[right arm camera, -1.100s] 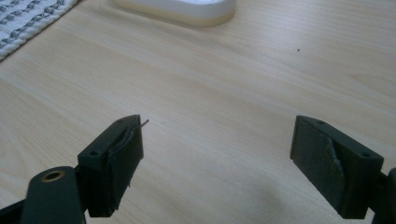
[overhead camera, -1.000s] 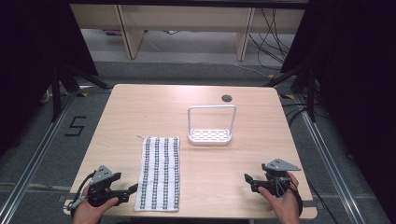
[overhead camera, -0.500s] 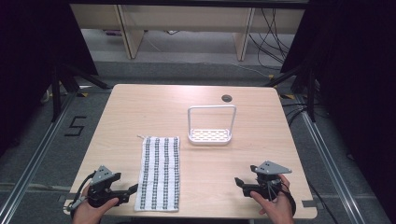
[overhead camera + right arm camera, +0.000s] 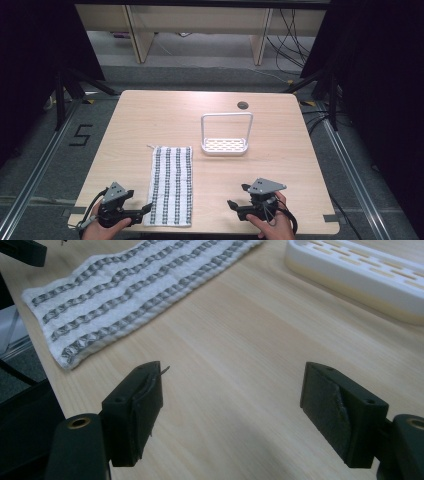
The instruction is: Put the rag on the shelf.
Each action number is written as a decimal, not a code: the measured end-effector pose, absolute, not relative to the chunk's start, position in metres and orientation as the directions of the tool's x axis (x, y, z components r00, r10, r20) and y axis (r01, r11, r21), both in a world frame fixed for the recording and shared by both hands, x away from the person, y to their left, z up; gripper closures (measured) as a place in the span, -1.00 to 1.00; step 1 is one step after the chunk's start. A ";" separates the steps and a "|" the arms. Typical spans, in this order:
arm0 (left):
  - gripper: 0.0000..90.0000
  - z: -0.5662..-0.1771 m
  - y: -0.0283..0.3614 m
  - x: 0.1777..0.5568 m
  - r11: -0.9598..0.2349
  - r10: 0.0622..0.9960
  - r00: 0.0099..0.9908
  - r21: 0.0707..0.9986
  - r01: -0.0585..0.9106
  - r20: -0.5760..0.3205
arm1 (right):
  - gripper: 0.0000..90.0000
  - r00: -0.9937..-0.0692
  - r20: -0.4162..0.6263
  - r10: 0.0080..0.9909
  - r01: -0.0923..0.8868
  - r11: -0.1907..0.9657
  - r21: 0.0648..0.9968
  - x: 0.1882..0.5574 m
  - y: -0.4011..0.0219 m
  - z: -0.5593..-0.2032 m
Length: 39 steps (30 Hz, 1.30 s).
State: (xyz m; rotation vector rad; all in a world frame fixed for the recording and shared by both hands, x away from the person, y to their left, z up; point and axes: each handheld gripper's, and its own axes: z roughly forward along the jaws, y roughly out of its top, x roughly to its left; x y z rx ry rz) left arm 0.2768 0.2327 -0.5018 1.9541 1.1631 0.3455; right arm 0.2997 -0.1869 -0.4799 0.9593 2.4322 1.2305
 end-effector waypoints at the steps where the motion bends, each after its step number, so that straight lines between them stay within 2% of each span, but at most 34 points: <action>1: -0.66 -0.503 0.232 0.276 -0.236 0.830 0.534 0.763 0.602 -0.164 | -0.42 -0.753 0.078 0.653 0.451 0.427 0.784 0.299 -0.183 -0.480; 5: -0.66 -0.501 0.232 0.273 -0.271 0.818 0.556 0.755 0.597 -0.146 | -0.42 -0.781 0.072 0.620 0.434 0.455 0.778 0.297 -0.168 -0.480; 7: -0.66 -0.503 0.227 0.271 -0.224 0.822 0.538 0.765 0.604 -0.184 | -0.41 -0.796 0.075 0.601 0.426 0.467 0.774 0.296 -0.159 -0.481; 13: -0.66 -0.502 0.229 0.265 -0.271 0.811 0.562 0.748 0.606 -0.162 | -0.40 -0.830 0.071 0.554 0.400 0.501 0.767 0.293 -0.136 -0.485; 14: -0.66 -0.503 0.226 0.263 -0.230 0.815 0.546 0.758 0.611 -0.193 | -0.40 -0.835 0.065 0.546 0.391 0.507 0.768 0.293 -0.132 -0.486; 20: -0.63 -0.502 0.227 0.260 -0.286 0.799 0.579 0.743 0.605 -0.164 | -0.38 -0.867 0.054 0.496 0.358 0.542 0.761 0.290 -0.113 -0.490; 39: -0.41 -0.512 0.218 0.249 -0.348 0.760 0.628 0.714 0.608 -0.165 | -0.27 -0.917 0.010 0.400 0.284 0.633 0.720 0.276 -0.065 -0.504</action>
